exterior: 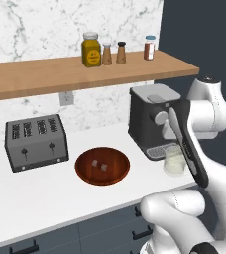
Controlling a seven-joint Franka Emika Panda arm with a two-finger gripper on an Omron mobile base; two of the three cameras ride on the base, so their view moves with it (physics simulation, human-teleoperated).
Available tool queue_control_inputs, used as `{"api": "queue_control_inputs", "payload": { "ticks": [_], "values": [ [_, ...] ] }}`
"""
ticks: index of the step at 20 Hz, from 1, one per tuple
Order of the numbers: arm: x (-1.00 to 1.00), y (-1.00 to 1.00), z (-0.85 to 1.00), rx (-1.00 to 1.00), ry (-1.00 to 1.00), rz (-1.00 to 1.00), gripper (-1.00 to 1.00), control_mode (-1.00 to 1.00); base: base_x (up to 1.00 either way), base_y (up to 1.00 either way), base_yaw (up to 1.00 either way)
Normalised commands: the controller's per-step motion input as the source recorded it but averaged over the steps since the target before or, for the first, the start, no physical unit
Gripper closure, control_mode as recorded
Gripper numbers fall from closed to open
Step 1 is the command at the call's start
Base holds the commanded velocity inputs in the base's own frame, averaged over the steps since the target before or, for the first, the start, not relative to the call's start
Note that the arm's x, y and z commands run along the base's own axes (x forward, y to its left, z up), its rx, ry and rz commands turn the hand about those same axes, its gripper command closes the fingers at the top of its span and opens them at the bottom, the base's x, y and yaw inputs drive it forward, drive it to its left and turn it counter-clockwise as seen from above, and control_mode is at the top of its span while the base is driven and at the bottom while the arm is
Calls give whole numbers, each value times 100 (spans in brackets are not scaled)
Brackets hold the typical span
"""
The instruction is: Grab a lemon wedge from the fridge and one ice cube from the ice bowl, and put them in the glass of lemonade.
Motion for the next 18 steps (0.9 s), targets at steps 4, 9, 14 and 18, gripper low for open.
{"api": "queue_control_inputs", "payload": {
  "ticks": [4, 9, 14, 18],
  "values": [
    [68, -43, -58, 0, 0, 0, 100, -100, 0, 0, 0],
    [59, -9, -80, 0, 4, 0, 100, -100, 0, 0, 0],
    [31, -6, -29, 0, 8, 0, 100, -100, 0, 0, 0],
    [0, -11, -11, 0, 5, 0, 100, -100, 0, 0, 0]
  ]
}}
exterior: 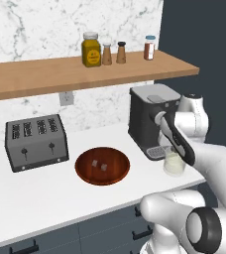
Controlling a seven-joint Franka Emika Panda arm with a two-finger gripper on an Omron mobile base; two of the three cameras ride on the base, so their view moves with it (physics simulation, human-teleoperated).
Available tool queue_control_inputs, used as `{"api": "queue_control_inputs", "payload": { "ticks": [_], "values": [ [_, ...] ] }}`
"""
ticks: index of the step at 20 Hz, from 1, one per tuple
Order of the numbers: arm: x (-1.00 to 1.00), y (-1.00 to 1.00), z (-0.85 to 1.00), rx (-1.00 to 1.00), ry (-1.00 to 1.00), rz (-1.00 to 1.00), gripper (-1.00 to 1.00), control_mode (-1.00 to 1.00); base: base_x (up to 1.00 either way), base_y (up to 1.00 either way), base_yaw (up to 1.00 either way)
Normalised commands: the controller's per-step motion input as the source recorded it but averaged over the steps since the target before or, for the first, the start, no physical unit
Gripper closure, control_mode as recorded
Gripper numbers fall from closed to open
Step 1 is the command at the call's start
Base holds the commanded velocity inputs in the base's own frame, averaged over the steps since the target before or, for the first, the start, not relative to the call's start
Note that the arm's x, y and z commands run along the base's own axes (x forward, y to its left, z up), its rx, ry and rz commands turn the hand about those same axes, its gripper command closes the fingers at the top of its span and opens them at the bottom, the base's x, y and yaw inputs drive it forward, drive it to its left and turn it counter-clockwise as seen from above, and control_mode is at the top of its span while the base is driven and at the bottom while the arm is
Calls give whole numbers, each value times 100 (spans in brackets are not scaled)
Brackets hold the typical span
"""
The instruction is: Grab a lemon wedge from the fridge and one ice cube from the ice bowl, and put them in the glass of lemonade.
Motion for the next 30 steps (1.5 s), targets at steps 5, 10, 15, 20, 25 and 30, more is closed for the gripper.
{"api": "queue_control_inputs", "payload": {
  "ticks": [5, 10, 15, 20, 25, 30],
  "values": [
    [12, -27, -9, 0, 5, 0, 100, -100, 0, 0, 0],
    [3, -6, 0, 0, 0, 0, 100, -100, 0, 0, 0],
    [3, 0, 0, 0, 0, 0, 100, -100, 0, 0, 0],
    [28, 0, 0, 0, 6, 0, 100, -100, 0, 0, 0],
    [21, 0, 0, 0, 4, 0, 100, -100, 0, 0, 0],
    [0, 0, -4, 0, 1, 0, 100, -100, 0, 0, 0]
  ]
}}
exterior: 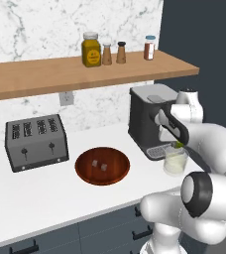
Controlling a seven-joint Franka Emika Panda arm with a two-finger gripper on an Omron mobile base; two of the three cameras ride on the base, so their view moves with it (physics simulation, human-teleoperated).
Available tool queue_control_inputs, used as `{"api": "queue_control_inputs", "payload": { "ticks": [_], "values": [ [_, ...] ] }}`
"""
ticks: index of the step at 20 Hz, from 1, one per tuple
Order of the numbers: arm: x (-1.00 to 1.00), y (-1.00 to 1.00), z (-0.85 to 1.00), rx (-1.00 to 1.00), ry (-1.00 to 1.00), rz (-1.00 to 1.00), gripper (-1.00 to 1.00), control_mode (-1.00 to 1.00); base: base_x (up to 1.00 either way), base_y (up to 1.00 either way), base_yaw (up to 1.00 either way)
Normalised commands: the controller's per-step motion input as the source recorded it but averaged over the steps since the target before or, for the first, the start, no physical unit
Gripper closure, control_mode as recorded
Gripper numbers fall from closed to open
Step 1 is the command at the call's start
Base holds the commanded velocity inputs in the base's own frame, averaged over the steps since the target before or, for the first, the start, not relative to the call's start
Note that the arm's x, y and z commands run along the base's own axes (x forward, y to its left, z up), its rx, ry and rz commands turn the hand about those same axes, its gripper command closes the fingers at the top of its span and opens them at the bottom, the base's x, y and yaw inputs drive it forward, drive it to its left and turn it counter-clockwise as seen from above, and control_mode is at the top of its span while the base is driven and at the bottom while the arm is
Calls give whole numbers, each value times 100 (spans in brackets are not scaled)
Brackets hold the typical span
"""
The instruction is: Grab a lemon wedge from the fridge and one ice cube from the ice bowl, and put them in the glass of lemonade.
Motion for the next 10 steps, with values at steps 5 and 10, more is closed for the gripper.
{"api": "queue_control_inputs", "payload": {
  "ticks": [5, 10],
  "values": [
    [10, -5, -5, 0, 0, 0, 100, -100, 0, 0, 0],
    [2, -1, 0, 0, 0, 0, 100, -100, 0, 0, 0]
  ]
}}
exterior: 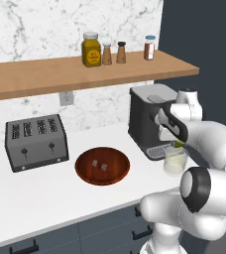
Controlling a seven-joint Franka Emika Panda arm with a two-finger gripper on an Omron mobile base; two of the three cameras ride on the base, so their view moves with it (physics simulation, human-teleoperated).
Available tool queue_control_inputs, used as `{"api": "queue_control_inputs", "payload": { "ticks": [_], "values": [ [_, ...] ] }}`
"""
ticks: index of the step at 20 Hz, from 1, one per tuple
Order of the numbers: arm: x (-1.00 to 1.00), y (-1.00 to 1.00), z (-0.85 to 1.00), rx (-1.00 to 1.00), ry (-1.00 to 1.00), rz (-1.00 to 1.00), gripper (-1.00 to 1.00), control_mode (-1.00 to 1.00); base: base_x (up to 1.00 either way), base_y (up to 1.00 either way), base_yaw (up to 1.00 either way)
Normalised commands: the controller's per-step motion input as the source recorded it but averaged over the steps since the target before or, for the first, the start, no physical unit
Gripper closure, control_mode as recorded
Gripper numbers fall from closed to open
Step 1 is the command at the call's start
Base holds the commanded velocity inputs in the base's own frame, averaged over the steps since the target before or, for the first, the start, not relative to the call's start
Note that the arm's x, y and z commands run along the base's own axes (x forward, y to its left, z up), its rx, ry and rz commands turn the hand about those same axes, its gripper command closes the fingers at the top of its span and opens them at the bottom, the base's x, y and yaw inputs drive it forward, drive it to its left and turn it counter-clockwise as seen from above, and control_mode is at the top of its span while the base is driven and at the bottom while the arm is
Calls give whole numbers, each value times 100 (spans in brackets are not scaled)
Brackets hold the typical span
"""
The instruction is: Grab a lemon wedge from the fridge and one ice cube from the ice bowl, and put them in the glass of lemonade.
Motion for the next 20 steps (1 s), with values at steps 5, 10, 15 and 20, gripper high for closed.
{"api": "queue_control_inputs", "payload": {
  "ticks": [5, 10, 15, 20],
  "values": [
    [0, -18, 0, 0, 4, 0, 100, -100, 0, 0, 0],
    [13, -1, 0, 0, 9, 0, 100, -100, 0, 0, 0],
    [15, 0, 0, 0, 7, 0, 100, -100, 0, 0, 0],
    [7, 0, 0, 0, 2, 0, 100, -100, 0, 0, 0]
  ]
}}
